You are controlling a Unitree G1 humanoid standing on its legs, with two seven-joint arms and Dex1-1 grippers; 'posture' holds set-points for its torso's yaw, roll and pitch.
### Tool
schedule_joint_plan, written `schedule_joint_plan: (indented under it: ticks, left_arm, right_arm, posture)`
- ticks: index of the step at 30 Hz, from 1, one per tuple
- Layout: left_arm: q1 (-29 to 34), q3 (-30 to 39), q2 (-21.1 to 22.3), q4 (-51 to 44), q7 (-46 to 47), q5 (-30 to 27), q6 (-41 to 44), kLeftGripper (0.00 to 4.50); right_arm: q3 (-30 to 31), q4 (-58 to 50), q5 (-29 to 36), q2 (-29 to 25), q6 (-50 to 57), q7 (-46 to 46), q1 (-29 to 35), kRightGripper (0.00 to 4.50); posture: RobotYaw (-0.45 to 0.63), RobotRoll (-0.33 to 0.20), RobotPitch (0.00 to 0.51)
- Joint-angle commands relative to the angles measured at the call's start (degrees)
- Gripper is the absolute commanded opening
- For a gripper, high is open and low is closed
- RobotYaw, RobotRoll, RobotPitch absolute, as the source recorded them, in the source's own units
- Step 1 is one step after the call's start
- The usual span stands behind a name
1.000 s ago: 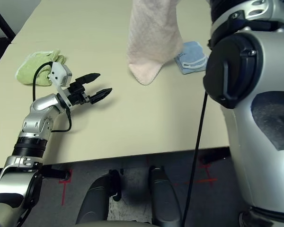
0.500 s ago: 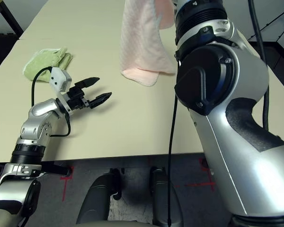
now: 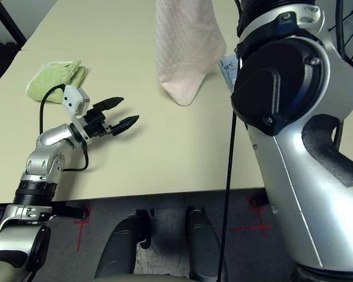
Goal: Fold the towel and set it aside.
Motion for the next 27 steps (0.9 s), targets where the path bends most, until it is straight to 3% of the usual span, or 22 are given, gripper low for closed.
schedule_joint_plan:
  ticks: [1, 6, 13, 27]
  left_arm:
    - [-0.33, -0.17, -0.45, 0.43, 0.48, 0.44, -0.61, 4.5]
    - [-1.11, -0.61, -0.81, 1.42, 1.71, 1.56, -1.63, 4.5]
    - [-3.75, -2.32, -2.47, 3.09, 3.93, 4.1, -2.63, 4.5]
    - [-8.81, -5.66, -10.74, 4.75, 6.67, 4.61, -0.8, 4.5]
  right_arm:
    - [-0.88, -1.35, 1.52, -0.17, -3.15, -1.86, -5.02, 0.02]
    - [-0.16, 0.61, 0.73, 2.72, -5.97, -7.07, -5.16, 0.02]
    - [3.66, -1.52, -2.68, 7.55, -3.31, -16.04, 2.83, 0.02]
    - [8.96, -18.01, 0.54, 11.45, 17.14, -13.17, 13.47, 0.02]
  posture:
    - [-0.05, 0.0, 0.162]
    - [-0.04, 0.0, 0.168]
    - [-0.03, 0.0, 0.179]
    - [-0.02, 0.0, 0.192]
